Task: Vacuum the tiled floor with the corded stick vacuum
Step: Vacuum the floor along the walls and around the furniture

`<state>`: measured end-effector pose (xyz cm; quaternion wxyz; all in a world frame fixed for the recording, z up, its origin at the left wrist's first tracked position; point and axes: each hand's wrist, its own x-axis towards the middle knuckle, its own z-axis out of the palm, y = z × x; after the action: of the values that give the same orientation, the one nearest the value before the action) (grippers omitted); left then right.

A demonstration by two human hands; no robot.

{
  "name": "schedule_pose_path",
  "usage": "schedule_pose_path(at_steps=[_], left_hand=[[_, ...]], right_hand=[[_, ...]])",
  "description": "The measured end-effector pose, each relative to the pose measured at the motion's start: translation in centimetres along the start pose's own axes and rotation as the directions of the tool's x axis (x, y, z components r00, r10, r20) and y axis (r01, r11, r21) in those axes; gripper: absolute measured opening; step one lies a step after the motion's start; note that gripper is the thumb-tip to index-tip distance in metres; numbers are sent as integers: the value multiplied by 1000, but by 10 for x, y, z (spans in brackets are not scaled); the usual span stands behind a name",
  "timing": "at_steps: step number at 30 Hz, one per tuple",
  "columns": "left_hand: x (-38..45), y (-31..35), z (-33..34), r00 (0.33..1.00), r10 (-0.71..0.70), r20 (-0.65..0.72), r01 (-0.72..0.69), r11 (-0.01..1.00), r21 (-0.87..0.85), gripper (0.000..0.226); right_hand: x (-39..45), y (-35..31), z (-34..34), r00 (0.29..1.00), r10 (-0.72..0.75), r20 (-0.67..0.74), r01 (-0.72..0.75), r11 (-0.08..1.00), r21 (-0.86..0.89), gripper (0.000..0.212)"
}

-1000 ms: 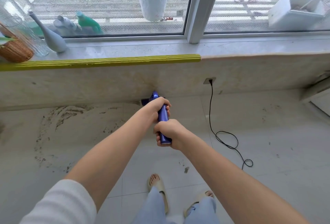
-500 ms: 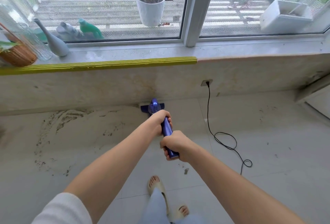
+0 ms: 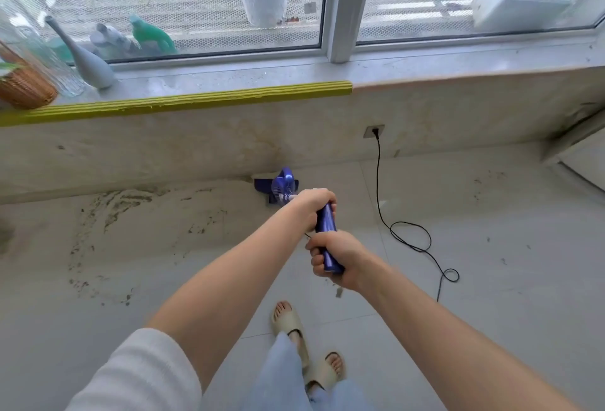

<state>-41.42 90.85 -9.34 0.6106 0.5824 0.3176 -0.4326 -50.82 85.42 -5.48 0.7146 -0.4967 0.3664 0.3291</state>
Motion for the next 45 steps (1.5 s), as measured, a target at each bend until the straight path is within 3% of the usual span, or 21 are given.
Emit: schedule_pose_path(at_steps=[8,14,32,45], left_hand=[[26,34,-28,997,47,-58,-50,998,-44,22],[23,75,-54,999,51,0,-50,994,-98,31],[14,42,-64,1000,-11,-5,10,994,-110,24],[18,51,-71,999,27,-26,-30,995,-91,22]], right_hand=[[31,-34,25,1000,-5,-3,4,987,-161,19],[44,-69,63,1000,-25,-1,24,983,-184,22],[26,-39,68,996,62,-56,-73,973,-217,22],[44,-41,75,999,18,-45,-29,966,-257,19]])
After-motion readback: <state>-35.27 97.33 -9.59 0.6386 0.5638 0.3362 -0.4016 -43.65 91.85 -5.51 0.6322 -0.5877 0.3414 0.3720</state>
